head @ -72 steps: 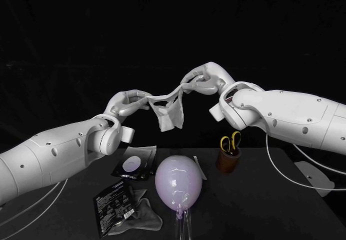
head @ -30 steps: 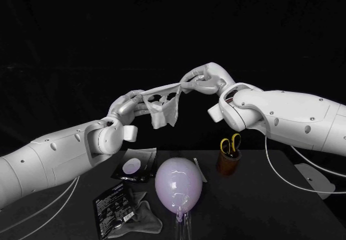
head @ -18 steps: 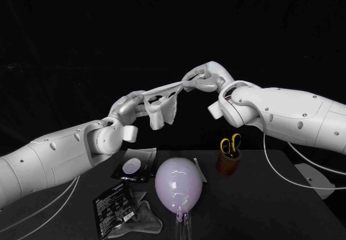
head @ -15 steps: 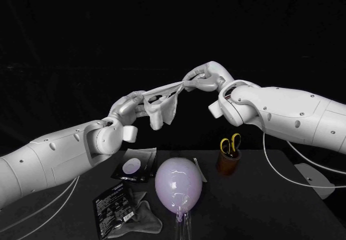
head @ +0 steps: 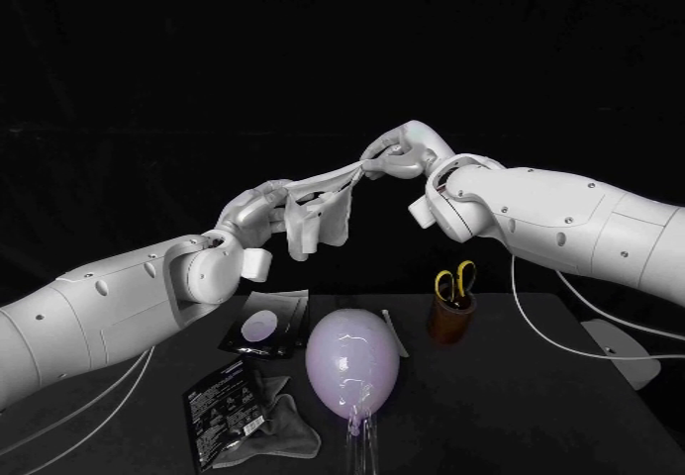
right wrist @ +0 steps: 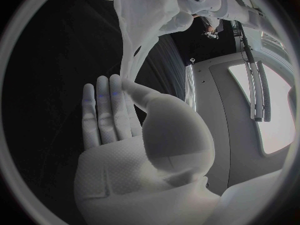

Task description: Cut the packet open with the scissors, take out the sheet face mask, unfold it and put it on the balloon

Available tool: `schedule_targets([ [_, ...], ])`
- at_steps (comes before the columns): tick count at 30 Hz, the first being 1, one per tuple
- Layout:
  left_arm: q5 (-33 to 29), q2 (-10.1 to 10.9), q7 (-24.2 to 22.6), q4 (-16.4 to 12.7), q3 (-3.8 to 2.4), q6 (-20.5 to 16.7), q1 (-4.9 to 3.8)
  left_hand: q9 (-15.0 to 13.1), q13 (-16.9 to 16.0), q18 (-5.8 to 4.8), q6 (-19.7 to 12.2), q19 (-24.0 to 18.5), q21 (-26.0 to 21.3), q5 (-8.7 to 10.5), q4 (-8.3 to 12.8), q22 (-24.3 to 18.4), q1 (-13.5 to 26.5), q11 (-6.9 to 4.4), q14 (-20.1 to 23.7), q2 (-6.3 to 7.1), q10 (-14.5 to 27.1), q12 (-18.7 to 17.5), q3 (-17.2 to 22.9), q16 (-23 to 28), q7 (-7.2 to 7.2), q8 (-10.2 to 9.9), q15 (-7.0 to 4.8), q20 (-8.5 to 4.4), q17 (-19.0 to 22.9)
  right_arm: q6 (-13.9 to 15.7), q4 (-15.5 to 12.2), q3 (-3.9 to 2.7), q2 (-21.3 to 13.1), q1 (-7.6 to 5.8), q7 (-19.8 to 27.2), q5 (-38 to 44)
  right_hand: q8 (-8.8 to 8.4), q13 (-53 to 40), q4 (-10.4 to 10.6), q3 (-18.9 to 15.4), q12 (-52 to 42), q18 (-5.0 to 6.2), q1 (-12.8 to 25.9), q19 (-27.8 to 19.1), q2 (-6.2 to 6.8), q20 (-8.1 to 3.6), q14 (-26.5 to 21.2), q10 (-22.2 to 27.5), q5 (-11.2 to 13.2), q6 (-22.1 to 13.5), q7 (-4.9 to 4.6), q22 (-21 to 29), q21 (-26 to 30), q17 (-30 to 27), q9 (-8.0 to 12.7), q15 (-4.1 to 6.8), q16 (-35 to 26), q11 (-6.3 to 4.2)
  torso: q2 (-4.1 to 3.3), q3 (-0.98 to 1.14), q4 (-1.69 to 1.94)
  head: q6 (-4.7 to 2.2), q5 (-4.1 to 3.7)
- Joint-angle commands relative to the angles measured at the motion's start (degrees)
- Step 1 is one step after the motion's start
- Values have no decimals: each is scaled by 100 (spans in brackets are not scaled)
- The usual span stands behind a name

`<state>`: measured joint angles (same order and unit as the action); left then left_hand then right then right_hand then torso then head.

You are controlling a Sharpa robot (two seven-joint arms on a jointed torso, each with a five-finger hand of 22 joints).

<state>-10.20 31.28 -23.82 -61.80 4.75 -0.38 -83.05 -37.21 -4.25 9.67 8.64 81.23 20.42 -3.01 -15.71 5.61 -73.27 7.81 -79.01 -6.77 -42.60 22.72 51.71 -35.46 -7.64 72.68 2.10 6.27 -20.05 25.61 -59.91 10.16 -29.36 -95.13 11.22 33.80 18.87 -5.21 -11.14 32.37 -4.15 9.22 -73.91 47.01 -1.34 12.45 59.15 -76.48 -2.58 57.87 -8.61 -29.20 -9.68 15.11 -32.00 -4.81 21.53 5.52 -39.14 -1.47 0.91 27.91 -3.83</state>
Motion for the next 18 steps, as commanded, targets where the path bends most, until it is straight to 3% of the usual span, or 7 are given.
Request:
schedule_targets([
  [1,40,-12,46,-14,-9,190,-9,37,-1,76,70,108,70,25,29,29,9,-9,-81,58,-93,43,-37,-132,-460,-35,-22,-14,-87,-249,97,9,63,25,-91,338,33,-6,-9,38,22,112,-43,-45,-3,8,28,0,-17,35,-6,-10,-35,6,-5,-12,-23,-29,4,-3,0,-3,-10],
  [12,77,-1,50,-8,-9,41,-12,273,26,44,393,403,463,21,207,263,-54,-45,-209,162,-183,-7,-91,-928,-407,-254,-75,-123,-596,-243,307,29,209,107,-101,541,32,-6,-8,38,23,111,-42,-46,-5,9,29,1,-17,34,-7,-12,-36,6,-5,-13,-25,-28,-1,-1,5,8,-13],
  [13,121,3,43,-6,-9,8,-13,338,26,39,504,446,541,18,289,311,-81,-46,-250,217,-214,-14,-94,-1064,-395,-331,-87,-137,-667,-238,321,29,214,112,-99,560,32,-6,-8,38,23,111,-42,-46,-5,9,29,1,-17,34,-7,-12,-36,6,-5,-13,-25,-28,-1,-1,5,8,-13],
  [15,241,16,27,-3,-9,-76,-18,585,31,20,904,450,681,2,492,403,-129,-20,-213,450,-283,-46,-141,-1272,-375,-625,-76,-158,-769,-215,346,30,219,119,-89,584,32,-6,-8,38,23,111,-42,-46,-5,9,29,1,-17,34,-7,-12,-36,6,-5,-13,-25,-28,2,-1,1,18,-16],
  [16,333,22,19,-2,-9,-118,-22,820,34,8,1289,416,796,4,598,484,-160,-28,-145,546,-361,-82,-194,-1421,-371,-928,-63,-177,-830,-195,361,30,221,122,-81,593,32,-6,-8,38,23,111,-42,-46,-5,9,29,1,-17,34,-7,-12,-36,6,-5,-13,-25,-28,3,-1,1,24,-16],
  [17,410,28,14,-2,-9,-148,-26,820,34,8,1289,416,796,4,598,484,-160,-28,-145,546,-361,-82,-194,-1421,-371,-928,-63,-177,-830,-182,370,30,222,123,-76,598,32,-6,-8,38,23,111,-42,-46,-5,9,29,1,-17,34,-7,-12,-36,6,-5,-13,-25,-28,3,-1,1,24,-16],
  [18,486,33,12,-2,-9,-173,-31,977,39,-8,1509,381,918,-9,668,580,-187,-43,-103,581,-429,-133,-247,-1543,-361,-1158,-70,-188,-866,-158,388,31,224,126,-67,601,32,-7,-6,36,24,111,-40,-47,-5,9,30,1,-17,33,-8,-16,-38,7,-5,-14,-27,-27,6,0,2,31,-17],
])
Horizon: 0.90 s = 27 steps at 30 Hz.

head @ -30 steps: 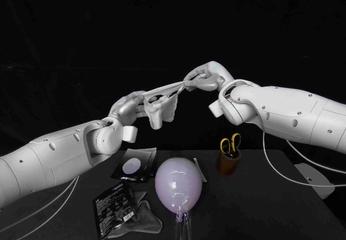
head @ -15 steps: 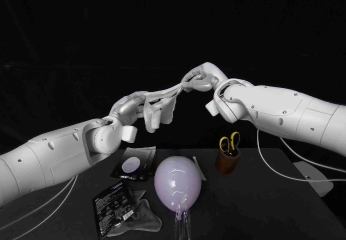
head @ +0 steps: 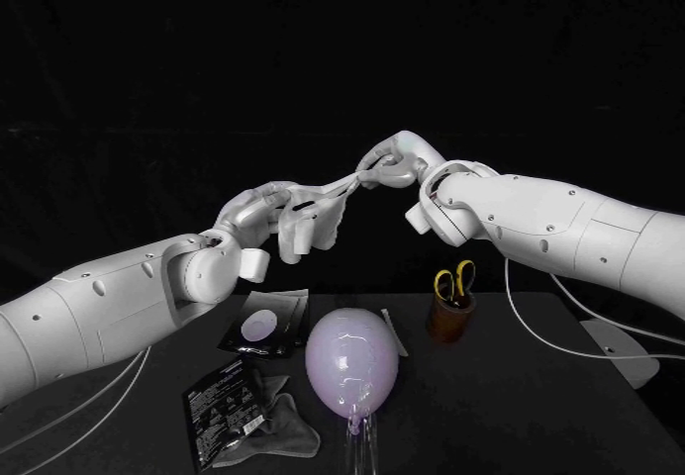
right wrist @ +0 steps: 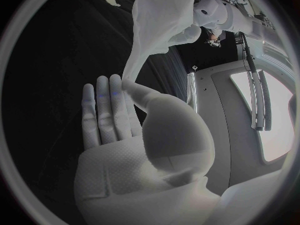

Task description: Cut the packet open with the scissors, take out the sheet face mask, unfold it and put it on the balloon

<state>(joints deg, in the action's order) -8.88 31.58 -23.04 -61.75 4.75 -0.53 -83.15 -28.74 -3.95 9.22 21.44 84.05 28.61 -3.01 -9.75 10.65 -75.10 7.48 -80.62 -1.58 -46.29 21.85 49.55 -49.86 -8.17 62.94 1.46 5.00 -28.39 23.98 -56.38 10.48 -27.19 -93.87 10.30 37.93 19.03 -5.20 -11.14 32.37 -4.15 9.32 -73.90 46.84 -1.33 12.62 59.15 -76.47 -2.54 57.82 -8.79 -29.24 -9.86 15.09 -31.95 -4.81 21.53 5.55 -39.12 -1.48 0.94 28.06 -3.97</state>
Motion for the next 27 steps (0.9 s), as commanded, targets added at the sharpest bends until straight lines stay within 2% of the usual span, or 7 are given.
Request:
schedule_targets([
  [1,426,8,-68,-6,-10,-186,-27,156,10,29,263,90,117,6,81,87,-6,0,65,72,-73,-58,-47,-126,-300,-225,-19,-57,-36,27,51,-1,10,4,34,186,16,-8,-6,36,24,101,-41,-31,-6,-8,30,0,-20,38,10,-12,-20,9,-11,-14,-27,-30,3,2,0,18,-4],
  [4,648,17,-68,5,-10,-380,-54,284,15,10,435,42,332,15,127,277,-36,-6,95,73,-132,-160,-118,-290,-301,-441,-13,-72,-57,124,113,-1,20,14,68,173,16,-8,-6,36,24,101,-41,-31,-6,-8,30,0,-20,38,10,-12,-20,9,-11,-14,-27,-30,7,6,1,16,-3],
  [9,964,23,-73,48,-11,-645,-85,324,16,2,503,17,449,17,162,373,-59,-4,98,75,-167,-218,-142,-388,-303,-520,-12,-78,-60,204,178,-1,28,21,100,177,16,-8,-5,35,24,101,-41,-31,-6,-8,31,0,-20,38,10,-14,-21,10,-11,-14,-28,-30,3,5,-14,23,-1],
  [13,1119,16,-84,86,-11,-864,-100,360,19,-20,587,-3,633,18,183,557,-69,-1,98,87,-185,-285,-176,-492,-301,-590,-7,-81,-63,204,218,-1,36,23,129,201,16,-8,-5,35,24,101,-41,-31,-6,-8,31,0,-20,38,10,-14,-21,10,-11,-14,-28,-30,-3,6,-6,21,3],
  [22,1205,-25,-90,154,-11,-1267,-126,401,14,-44,681,-49,906,18,222,830,-95,-11,118,100,-314,-333,-209,-631,-298,-687,-13,-88,-52,-43,212,-1,25,24,231,408,15,-8,-7,36,24,101,-45,-33,-8,-8,33,-1,-21,39,11,-19,-23,11,-11,-13,-31,-31,1,-1,-8,33,-5],
  [27,1217,-51,-104,195,-11,-1511,-153,416,13,-51,734,-85,1005,19,240,925,-107,-13,136,100,-367,-362,-221,-687,-299,-727,-12,-87,-38,-194,106,-1,-47,24,239,572,14,-8,-10,36,26,100,-48,-37,-7,-8,32,2,-21,38,10,-22,-24,11,-11,-12,-34,-31,3,2,-6,44,-5],
])
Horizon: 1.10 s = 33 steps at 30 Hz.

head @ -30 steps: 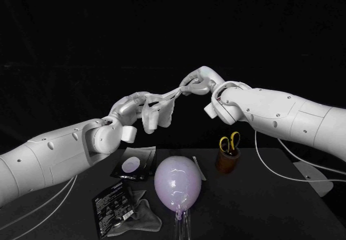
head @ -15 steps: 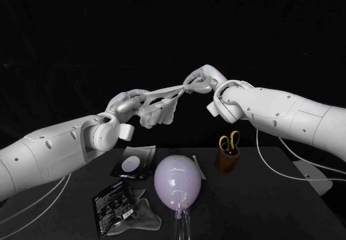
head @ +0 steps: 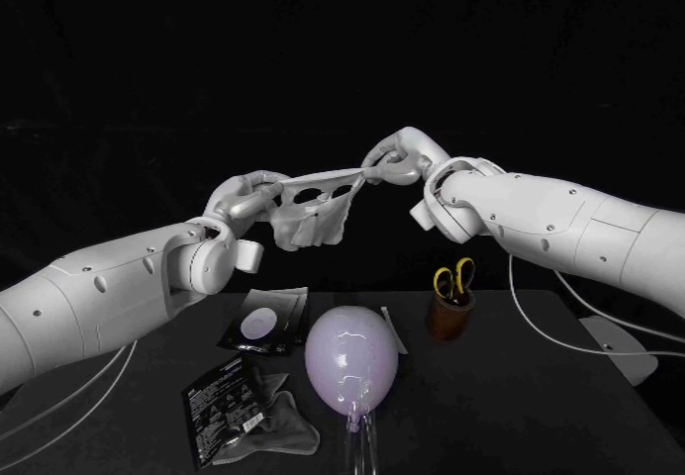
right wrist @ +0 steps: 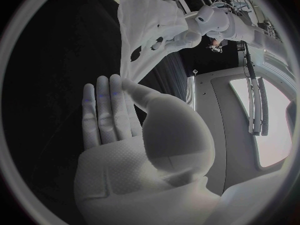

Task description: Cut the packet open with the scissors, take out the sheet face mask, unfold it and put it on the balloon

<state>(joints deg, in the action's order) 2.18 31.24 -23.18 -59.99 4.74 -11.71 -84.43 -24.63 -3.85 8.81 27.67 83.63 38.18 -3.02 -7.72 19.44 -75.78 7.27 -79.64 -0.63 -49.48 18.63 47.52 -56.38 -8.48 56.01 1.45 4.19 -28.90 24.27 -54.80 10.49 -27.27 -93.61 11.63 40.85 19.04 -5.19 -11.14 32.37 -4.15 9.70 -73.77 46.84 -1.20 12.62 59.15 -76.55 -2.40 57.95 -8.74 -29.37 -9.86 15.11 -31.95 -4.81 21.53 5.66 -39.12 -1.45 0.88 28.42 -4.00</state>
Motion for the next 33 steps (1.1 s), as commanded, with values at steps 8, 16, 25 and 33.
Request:
schedule_targets([
  [8,34,-24,-64,76,-16,-514,-55,45,2,-4,238,-96,187,20,62,157,-55,-12,58,31,-159,-92,-77,-133,-242,-132,-23,-9,42,-198,-357,1,-215,-2,45,402,13,-9,-10,35,26,61,-62,-39,-19,-7,32,10,-35,24,5,-12,-25,9,-11,-12,-36,-41,5,0,-2,5,7],
  [16,91,13,96,110,-21,-304,-69,77,2,14,331,-123,302,20,80,221,-81,-34,54,27,-294,-153,-124,-246,-223,-248,-40,-10,74,95,-383,11,-261,42,9,295,13,-10,-10,32,26,61,-61,-41,-18,-7,35,8,-35,25,5,-16,-26,10,-12,-12,-38,-41,0,-2,9,11,2],
  [25,375,30,286,118,-22,8,-100,83,1,33,400,-149,372,21,94,253,-101,-56,62,24,-408,-207,-162,-323,-199,-330,-57,-11,104,237,-239,14,-239,70,47,252,14,-11,-9,30,25,62,-61,-41,-17,-8,38,6,-35,27,5,-20,-29,12,-13,-12,-39,-42,-7,-6,2,32,11],
  [33,337,24,484,137,-22,331,-185,75,1,58,424,-161,327,21,89,156,-105,-65,62,15,-459,-241,-177,-359,-191,-363,-66,-11,119,129,-185,14,-220,85,162,807,14,-12,-14,29,24,61,-65,-44,-14,-7,41,4,-35,29,7,-26,-31,13,-13,-8,-42,-44,1,-2,5,39,20],
])
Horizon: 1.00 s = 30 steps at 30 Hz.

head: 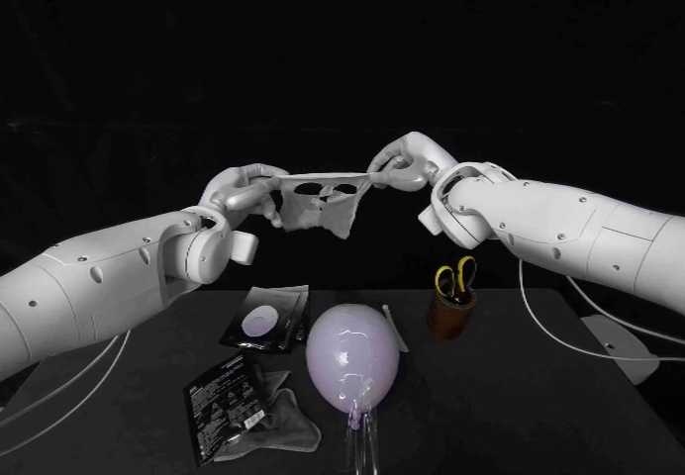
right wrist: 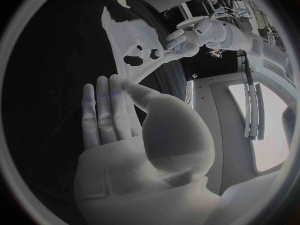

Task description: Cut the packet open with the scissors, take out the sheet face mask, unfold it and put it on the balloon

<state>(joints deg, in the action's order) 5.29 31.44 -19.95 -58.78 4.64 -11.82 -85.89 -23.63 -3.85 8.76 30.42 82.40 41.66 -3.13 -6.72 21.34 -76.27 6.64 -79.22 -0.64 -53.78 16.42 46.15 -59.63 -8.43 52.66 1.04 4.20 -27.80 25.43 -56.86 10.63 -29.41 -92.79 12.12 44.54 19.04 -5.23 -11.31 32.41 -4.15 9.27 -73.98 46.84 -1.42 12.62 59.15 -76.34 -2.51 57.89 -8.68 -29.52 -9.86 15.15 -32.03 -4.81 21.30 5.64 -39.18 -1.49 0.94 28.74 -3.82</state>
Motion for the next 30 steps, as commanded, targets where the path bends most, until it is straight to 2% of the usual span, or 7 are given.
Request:
schedule_targets([
  [1,15,4,173,17,-12,363,-47,-27,2,63,154,-38,-13,31,-12,-27,-57,-4,22,15,-37,-24,-43,-38,-196,-31,-27,-13,11,1,17,0,-8,3,122,473,14,-8,3,24,24,104,-44,-44,8,-7,41,-18,-24,36,1,-11,-31,10,-6,-8,-19,-42,10,2,-7,0,2],
  [15,-19,-17,227,60,-20,430,-149,-43,15,58,175,-61,79,32,-22,75,-58,1,47,15,-16,-129,-67,-69,-187,-85,-24,-3,41,37,-213,5,-53,33,138,360,14,-9,2,23,24,103,-45,-47,10,-6,42,-19,-24,37,1,-15,-33,11,-6,-7,-21,-42,7,4,-3,-51,-2],
  [19,112,17,87,32,-19,220,-152,-49,17,35,276,-138,194,30,9,241,-73,22,106,69,38,-253,-81,-67,-194,-146,0,20,88,109,-278,4,-113,35,139,6,14,-9,3,22,24,103,-45,-47,10,-6,43,-19,-24,38,1,-16,-33,12,-7,-7,-21,-43,5,2,-4,-49,1],
  [23,334,53,-25,-24,-17,40,-149,-33,-3,-37,472,-171,631,32,-19,850,-28,-11,116,122,-146,-258,-138,-112,-149,-245,-13,36,120,127,-411,-2,-210,35,159,-390,14,-10,3,22,24,104,-45,-47,8,-7,45,-20,-24,38,1,-17,-34,12,-7,-7,-22,-43,4,0,3,-55,3],
  [27,506,83,-112,-66,-15,-94,-143,23,3,-12,812,-660,548,32,-24,762,-9,-19,568,175,-289,-368,-219,-199,-103,-568,31,94,110,97,-569,-16,-316,28,216,-828,14,-10,4,23,24,105,-46,-48,6,-8,46,-21,-24,39,2,-20,-35,13,-7,-8,-23,-43,7,0,-3,-70,10],
  [28,535,91,-139,-72,-15,-136,-141,29,7,55,892,-1110,46,29,2,138,-15,16,954,206,-283,-421,-237,-132,-115,-655,79,135,133,91,-618,-20,-350,24,231,-923,14,-10,4,23,24,105,-46,-48,6,-8,46,-21,-24,39,2,-20,-35,13,-7,-8,-23,-43,7,0,-2,-68,13],
  [30,569,101,-182,-74,-15,-204,-138,30,9,28,1029,-1761,-216,24,60,-36,-46,80,1764,229,-265,-508,-267,29,-138,-793,189,213,191,87,-698,-29,-406,16,252,-1069,14,-10,4,23,24,105,-46,-48,6,-8,46,-21,-24,39,2,-20,-35,13,-7,-8,-23,-43,9,2,-1,-63,20],
])
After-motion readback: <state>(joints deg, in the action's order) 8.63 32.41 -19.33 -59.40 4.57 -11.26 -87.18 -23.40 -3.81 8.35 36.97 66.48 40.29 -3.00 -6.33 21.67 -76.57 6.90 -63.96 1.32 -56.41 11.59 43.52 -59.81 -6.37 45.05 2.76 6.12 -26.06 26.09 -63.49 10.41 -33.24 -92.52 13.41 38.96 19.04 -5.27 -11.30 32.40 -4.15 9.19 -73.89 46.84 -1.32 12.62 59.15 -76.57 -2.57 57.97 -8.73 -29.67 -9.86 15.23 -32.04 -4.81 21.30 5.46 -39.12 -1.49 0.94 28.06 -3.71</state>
